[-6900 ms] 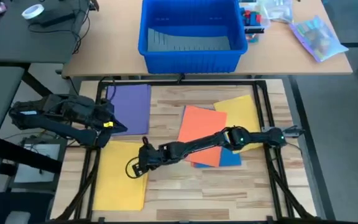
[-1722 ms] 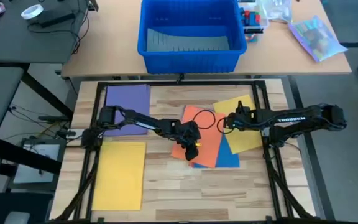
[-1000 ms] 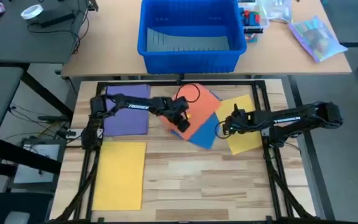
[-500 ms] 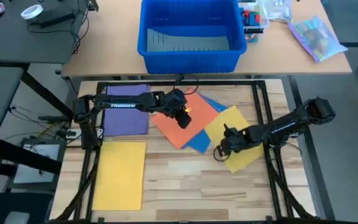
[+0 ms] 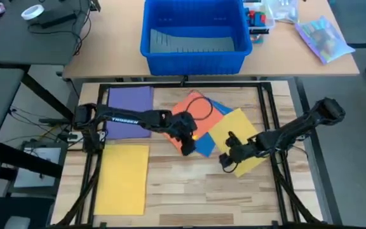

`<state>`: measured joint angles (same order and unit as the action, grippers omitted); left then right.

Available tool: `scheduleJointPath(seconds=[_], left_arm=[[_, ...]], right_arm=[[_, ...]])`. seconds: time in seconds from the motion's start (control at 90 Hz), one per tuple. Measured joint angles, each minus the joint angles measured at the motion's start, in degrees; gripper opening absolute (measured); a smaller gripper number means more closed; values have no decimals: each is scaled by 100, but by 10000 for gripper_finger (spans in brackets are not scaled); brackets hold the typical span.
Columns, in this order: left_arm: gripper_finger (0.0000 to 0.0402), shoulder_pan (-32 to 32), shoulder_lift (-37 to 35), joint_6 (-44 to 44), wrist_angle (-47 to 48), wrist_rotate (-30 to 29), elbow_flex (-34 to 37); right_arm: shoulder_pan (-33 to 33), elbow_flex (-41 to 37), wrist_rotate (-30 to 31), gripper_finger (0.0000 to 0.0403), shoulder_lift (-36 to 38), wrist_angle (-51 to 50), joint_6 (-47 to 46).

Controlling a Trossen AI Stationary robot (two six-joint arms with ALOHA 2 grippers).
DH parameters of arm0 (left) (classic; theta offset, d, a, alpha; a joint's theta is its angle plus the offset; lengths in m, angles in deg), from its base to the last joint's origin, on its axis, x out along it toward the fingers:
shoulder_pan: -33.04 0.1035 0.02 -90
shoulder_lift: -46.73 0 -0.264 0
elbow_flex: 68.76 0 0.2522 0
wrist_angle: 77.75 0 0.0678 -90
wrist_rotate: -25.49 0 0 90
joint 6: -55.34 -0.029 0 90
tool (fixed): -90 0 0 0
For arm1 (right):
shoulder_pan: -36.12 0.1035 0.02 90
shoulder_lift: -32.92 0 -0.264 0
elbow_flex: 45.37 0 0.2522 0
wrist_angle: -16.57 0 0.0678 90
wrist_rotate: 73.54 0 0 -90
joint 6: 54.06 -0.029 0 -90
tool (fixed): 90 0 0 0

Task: Organize paper
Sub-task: Stack the yellow colored paper on top of the other yellow colored papers

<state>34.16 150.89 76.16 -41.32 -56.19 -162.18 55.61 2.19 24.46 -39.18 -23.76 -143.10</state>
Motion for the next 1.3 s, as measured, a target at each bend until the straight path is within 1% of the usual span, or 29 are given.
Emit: scheduleJointPath(seconds=[0.056,0.1,0.144,0.189,0.267,0.411,0.456,0.5,0.544,0.633,0.678,0.711,0.833,0.922,0.978,1.022,1.078,1.122,1.178,1.233,1.3], left_arm=[[0,-159,0,3,170,60,-2],[0,-296,0,7,309,64,-2],[0,-451,0,3,456,67,-2],[0,-597,0,-6,572,73,-2],[0,-832,0,-95,748,63,-2],[0,-1127,0,-175,1041,-213,-4],[0,-1202,0,-141,1081,-362,-4],[0,-1259,0,-105,1101,-469,-4],[0,-1303,0,-74,1050,-554,7],[0,-1354,0,-63,931,-626,24],[0,-1371,0,-62,825,-637,31],[0,-1379,0,-48,690,-644,31],[0,-1387,0,123,-19,-718,31],[0,-1387,14,453,-641,-1242,33],[0,-1387,144,658,-1172,-1595,27],[0,-1375,245,767,-1480,-1751,24],[0,-1317,519,958,-1950,-1783,30],[0,-1291,714,1239,-2218,-1782,20],[0,-1263,1046,1668,-2384,-1781,24],[0,-1258,1365,2111,-2550,-1776,-24],[0,-1274,1738,2527,-2539,-1764,-78]], right_arm=[[-42,-8,6,214,-99,-599,-342],[-60,-10,14,214,-205,-855,-480],[-46,-10,-18,214,-300,-905,-554],[16,-10,-102,214,-411,-729,-645],[223,2,-164,214,-677,-109,-1060],[674,59,-166,214,-1413,1825,-2280],[783,127,-109,214,-1688,2377,-2495],[860,249,-70,214,-1952,2941,-2488],[885,379,-69,214,-2174,3361,-2255],[883,665,-110,214,-2314,3570,-1531],[877,829,-109,214,-2211,3339,-1272],[857,919,-108,214,-2060,2944,-1139],[803,1186,-75,214,-1454,639,-854],[706,1284,-28,214,-975,-997,-802],[648,1281,162,214,-772,-1917,-798],[602,1272,329,214,-653,-2594,-799],[490,1264,518,214,-546,-3285,-798],[399,1198,609,214,-479,-3587,-790],[253,1023,644,214,-475,-3683,-670],[149,822,645,214,-482,-3444,-460],[93,564,637,214,-535,-2974,-139]])
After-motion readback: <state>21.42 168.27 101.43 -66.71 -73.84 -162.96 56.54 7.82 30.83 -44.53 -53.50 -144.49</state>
